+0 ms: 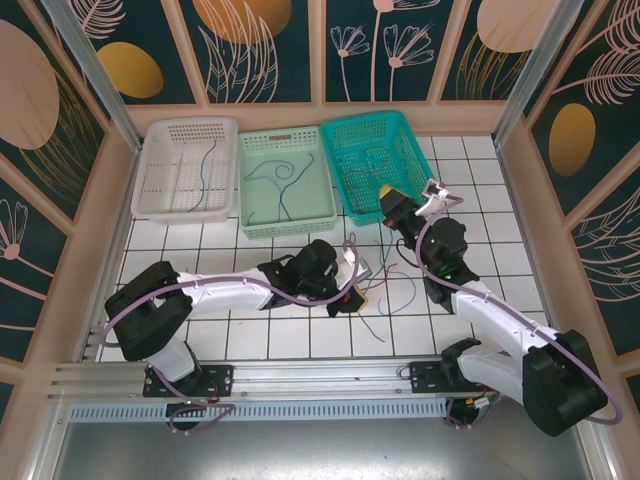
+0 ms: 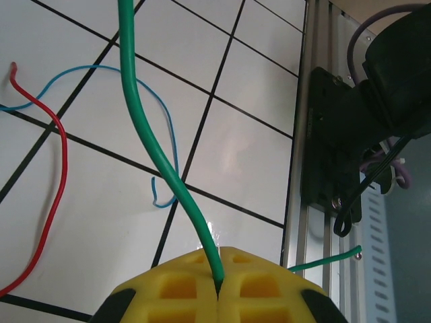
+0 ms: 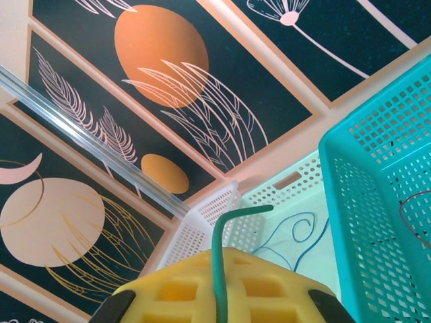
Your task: Untangle the cables
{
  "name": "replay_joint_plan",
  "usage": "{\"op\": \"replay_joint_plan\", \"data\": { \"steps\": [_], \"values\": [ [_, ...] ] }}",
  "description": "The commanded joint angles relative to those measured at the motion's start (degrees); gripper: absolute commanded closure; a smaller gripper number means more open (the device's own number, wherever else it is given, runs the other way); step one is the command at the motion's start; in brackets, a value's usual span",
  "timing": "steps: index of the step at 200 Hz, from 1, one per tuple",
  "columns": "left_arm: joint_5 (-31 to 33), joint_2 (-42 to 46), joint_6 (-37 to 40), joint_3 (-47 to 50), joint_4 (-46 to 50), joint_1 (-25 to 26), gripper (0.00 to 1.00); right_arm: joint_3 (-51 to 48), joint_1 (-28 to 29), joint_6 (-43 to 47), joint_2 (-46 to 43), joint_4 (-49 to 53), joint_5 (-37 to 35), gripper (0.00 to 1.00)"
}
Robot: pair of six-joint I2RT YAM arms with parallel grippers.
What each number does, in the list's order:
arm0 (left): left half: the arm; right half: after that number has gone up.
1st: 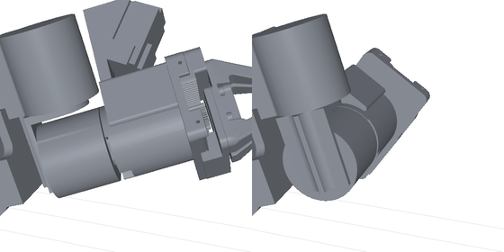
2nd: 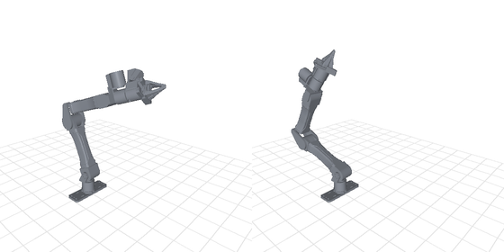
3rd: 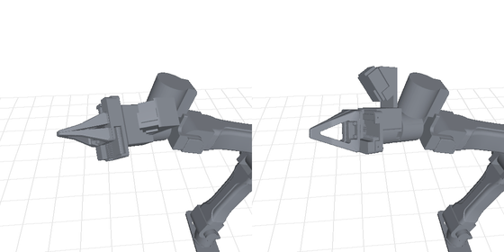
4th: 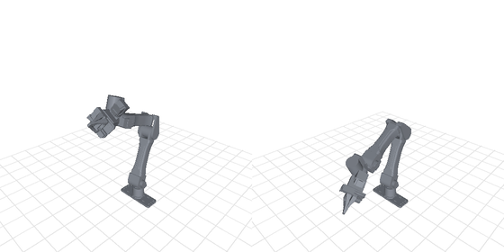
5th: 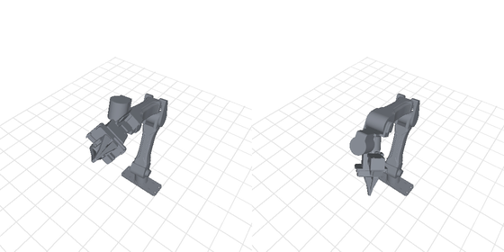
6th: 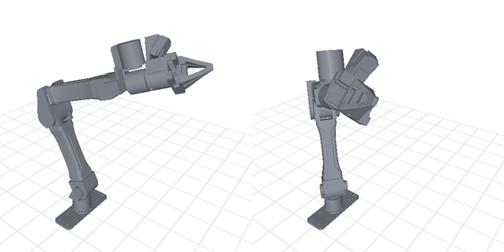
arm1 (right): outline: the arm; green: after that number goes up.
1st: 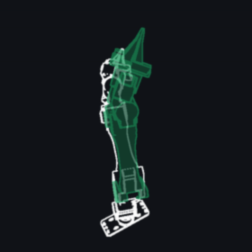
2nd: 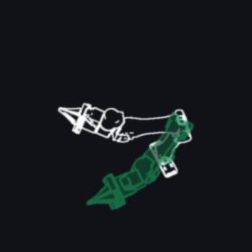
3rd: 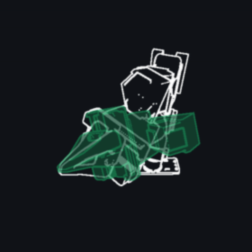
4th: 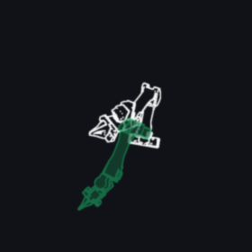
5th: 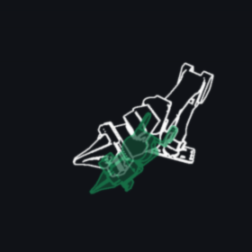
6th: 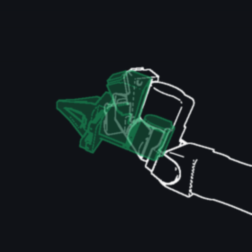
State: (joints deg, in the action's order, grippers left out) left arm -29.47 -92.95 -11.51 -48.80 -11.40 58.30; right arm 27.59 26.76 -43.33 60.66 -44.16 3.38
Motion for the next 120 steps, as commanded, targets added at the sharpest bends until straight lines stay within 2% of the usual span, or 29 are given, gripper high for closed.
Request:
{"op": "replay_joint_plan", "data": {
  "steps": [1, 15, 22, 40, 56, 69, 85, 120],
  "values": [
    [3.62, 1.91, -0.26, -0.69, -1.82, 0.32, 1.0, 1.65, 0.57, -1.11, 0.38, -1.54, -1.25, 1.0],
    [7.82, 3.81, 0.29, -0.04, 0.37, 0.33, 1.0, 3.7, 0.57, 0.37, 0.1, 3.13, -2.08, 1.0],
    [9.94, 4.82, 0.46, 0.1, 1.71, 0.32, 1.0, 5.03, 0.42, 1.46, -0.05, 6.26, -2.55, 0.88],
    [17.88, 7.65, 0.1, 0.64, 5.15, 0.23, 1.0, 9.32, -0.24, 5.86, -0.35, 14.26, -2.04, 0.46],
    [24.17, 10.7, -0.36, 0.89, 8.23, -0.62, 1.0, 12.92, -0.99, 10.02, -0.89, 20.58, -1.01, 0.29],
    [27.03, 13.58, -1.05, 1.05, 10.37, -2.48, 1.0, 14.75, -1.62, 12.66, -1.9, 24.31, -0.94, 0.22],
    [30.67, 17.94, -2.42, 1.25, 12.22, -5.7, 1.0, 16.03, -3.11, 14.18, -2.97, 27.76, -0.2, 0.18],
    [43.36, 27.31, -0.98, -0.76, 16.91, -10.97, 0.98, 15.72, -6.72, 13.92, -4.8, 32.14, 1.11, 0.17]
  ]
}}
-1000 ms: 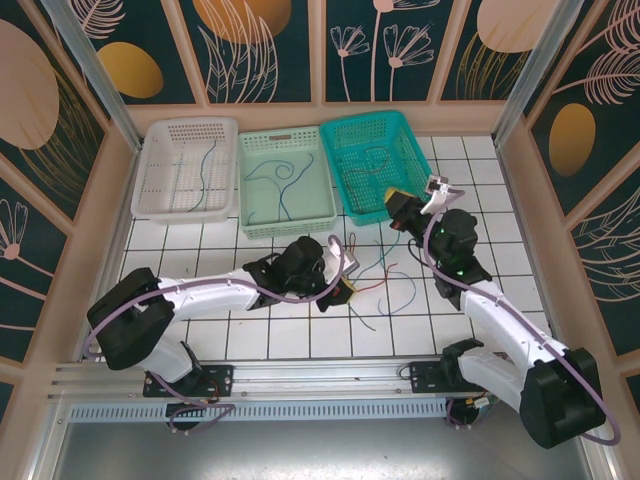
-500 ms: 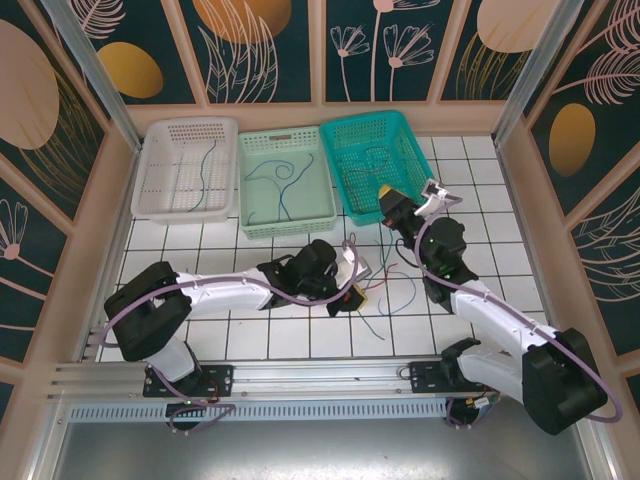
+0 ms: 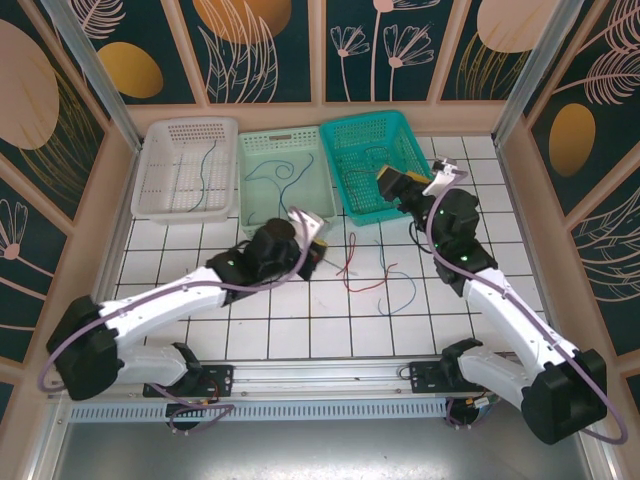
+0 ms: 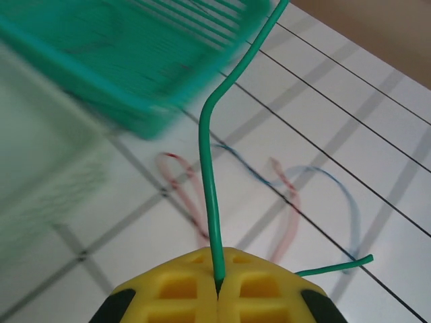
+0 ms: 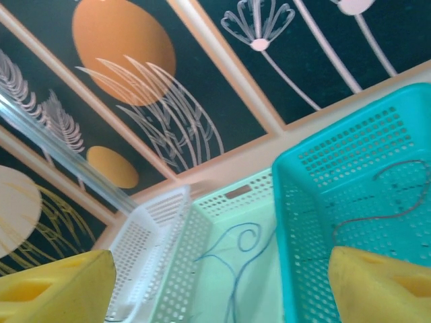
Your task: Untangle the cables
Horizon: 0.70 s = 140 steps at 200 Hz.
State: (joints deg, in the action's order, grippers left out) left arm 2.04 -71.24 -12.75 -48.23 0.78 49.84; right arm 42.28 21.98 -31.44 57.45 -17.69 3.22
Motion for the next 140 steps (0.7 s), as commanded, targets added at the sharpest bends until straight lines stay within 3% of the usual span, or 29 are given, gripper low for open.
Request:
{"op": "replay_joint_plan", "data": {
  "steps": [1, 51, 140],
  "values": [
    [12.06, 5.82, 0.36, -1.42, 4.88, -2.62, 0.98, 1.0, -2.02, 1.97, -1.66, 5.71, 1.3, 0.17],
    [16.17, 9.66, 5.49, -6.99, 10.46, -14.83, 0.97, -1.76, -5.07, 0.9, -3.73, 6.09, 3.87, 0.17],
    [6.42, 1.11, 8.57, -15.14, 12.73, -38.46, 0.97, -3.47, -6.51, 2.52, -5.36, 8.19, 4.32, 0.16]
  ]
}}
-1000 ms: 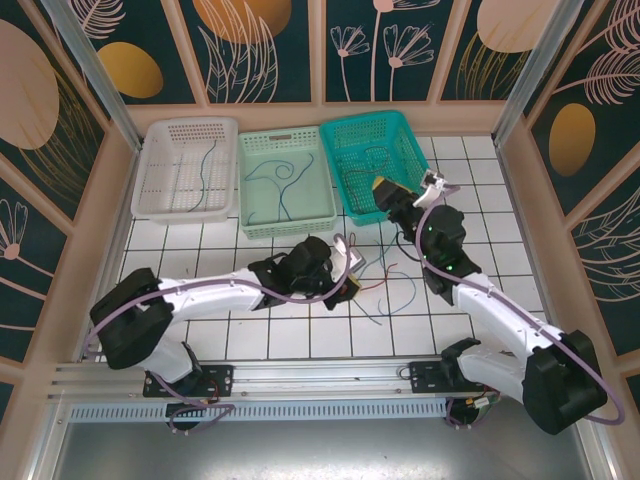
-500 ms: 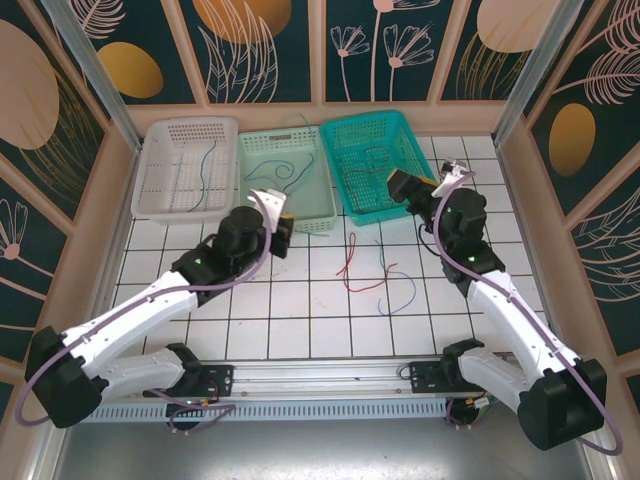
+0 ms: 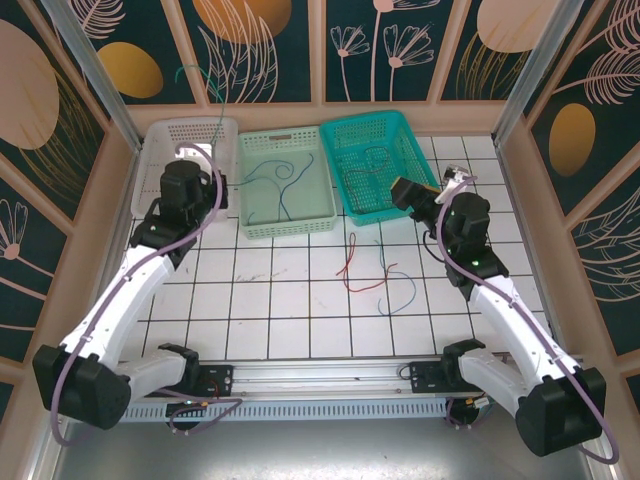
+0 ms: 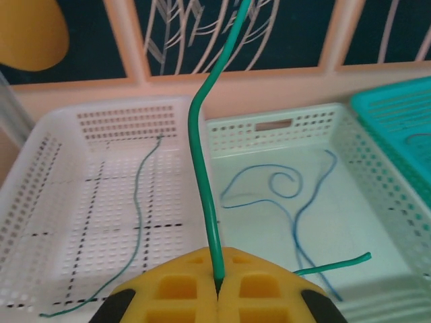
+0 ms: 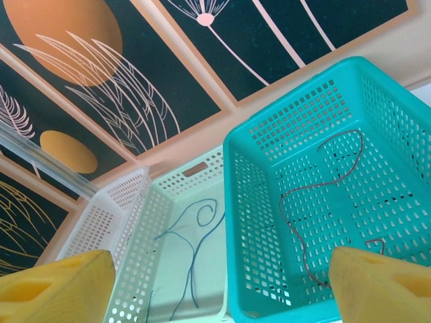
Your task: Untangle the cables
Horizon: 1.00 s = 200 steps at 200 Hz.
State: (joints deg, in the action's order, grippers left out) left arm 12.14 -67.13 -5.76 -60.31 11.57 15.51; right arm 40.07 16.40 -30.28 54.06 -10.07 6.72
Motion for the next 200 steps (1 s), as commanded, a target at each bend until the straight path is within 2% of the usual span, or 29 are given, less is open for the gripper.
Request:
{"op": "replay_joint_plan", "data": {
  "steps": [1, 73, 125, 161, 200],
  "values": [
    [-3.86, -3.18, 1.56, -3.14, 1.99, -4.41, 0.97, -1.29, -0.98, 1.36, -2.0, 0.61, 0.83, 0.16],
    [-6.96, -21.56, 5.21, -8.99, 3.42, -14.28, 1.0, -4.55, -3.22, 2.63, -3.84, 3.37, 1.8, 0.16],
    [-6.56, -30.71, 8.6, -15.99, 7.54, -15.14, 1.0, -9.46, -5.05, 3.36, -6.66, 6.33, 0.91, 0.16],
    [-6.67, -38.88, 10.15, -22.27, 13.7, -15.82, 1.0, -11.23, -7.04, 3.96, -8.44, 7.23, 1.78, 0.15],
    [-7.34, -40.16, 8.77, -20.47, 15.04, -15.77, 1.0, -12.7, -9.69, 4.27, -9.11, 6.96, 3.7, 0.14]
  ]
}}
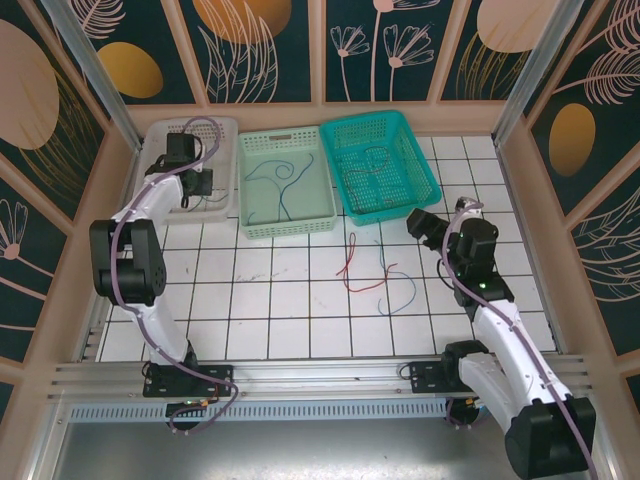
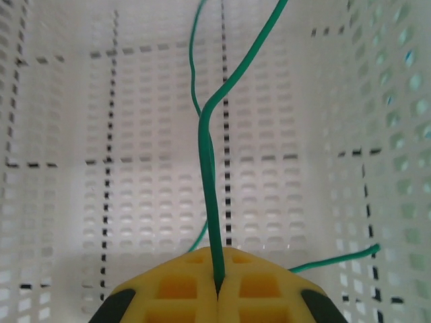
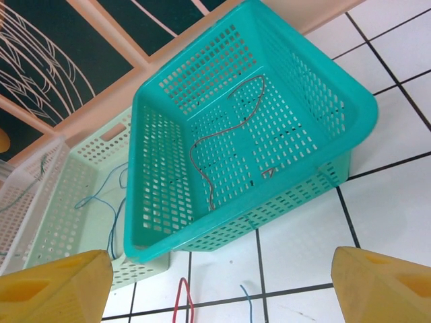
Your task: Untangle the cables
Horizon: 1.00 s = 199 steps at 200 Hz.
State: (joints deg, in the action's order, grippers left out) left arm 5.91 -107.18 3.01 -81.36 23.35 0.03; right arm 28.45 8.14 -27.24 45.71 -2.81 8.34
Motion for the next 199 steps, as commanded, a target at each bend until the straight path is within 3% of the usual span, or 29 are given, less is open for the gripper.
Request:
{"op": "replay_joint_plan", "data": {
  "steps": [1, 35, 43, 57, 65, 72, 86, 96, 108, 138, 167, 199],
  "values": [
    [-1.14, -0.09, -0.05, 0.67, 3.22, -0.34, 1.0, -1.09, -1.49, 1.23, -0.78, -0.37, 2.15, 0.14],
    [-0.86, 2.85, -1.16, 2.5, 2.27, -0.3, 1.0, -2.07, -3.04, 1.0, -0.32, -1.4, 3.16, 0.14],
    [-0.47, 3.27, -1.53, 2.61, 2.22, -0.3, 0.9, -2.25, -3.37, 0.89, -0.13, -1.79, 3.56, 0.14],
    [-0.47, 3.41, -1.91, 2.43, 2.33, -0.31, 0.83, -2.43, -3.85, 0.72, 0.4, -2.33, 4.23, 0.14],
    [-0.43, 3.37, -2.46, 2.27, 2.48, -0.3, 0.72, -2.43, -4.16, 0.73, 0.67, -2.44, 4.62, 0.14],
    [-0.26, 3.61, -3.15, 2.28, 2.28, -0.3, 0.55, -2.37, -4.34, 0.79, 0.98, -2.52, 4.83, 0.14],
    [-1.62, 4.97, -4.69, 2.72, 1.02, -0.3, 0.4, -2.18, -4.7, 0.95, 1.21, -2.33, 5.11, 0.14],
    [-2.82, 6.84, -6.02, 3.36, -0.55, -0.3, 0.19, -1.92, -5.09, 1.19, 1.21, -2.03, 5.04, 0.14],
    [-3.82, 10.12, -7.93, 4.11, -2.74, -0.31, 0.02, -1.66, -5.33, 1.39, 1.08, -1.29, 4.7, 0.14],
    [-9.8, 19.66, -11.86, 7.51, -9.75, -0.31, 0.01, -1.81, -5.59, 1.66, 1.41, 1.14, 3.85, 0.14],
    [-19.33, 28.54, -15.89, 14.27, -18.01, 0.08, 0.01, -1.9, -5.55, 0.3, 3.67, 5.55, 5.14, 0.22],
    [-22.11, 35.72, -16.83, 23.62, -23.97, 6.93, 0.01, -2.03, -5.33, -0.52, 5.87, 9.07, 8.0, 0.31]
  ]
}}
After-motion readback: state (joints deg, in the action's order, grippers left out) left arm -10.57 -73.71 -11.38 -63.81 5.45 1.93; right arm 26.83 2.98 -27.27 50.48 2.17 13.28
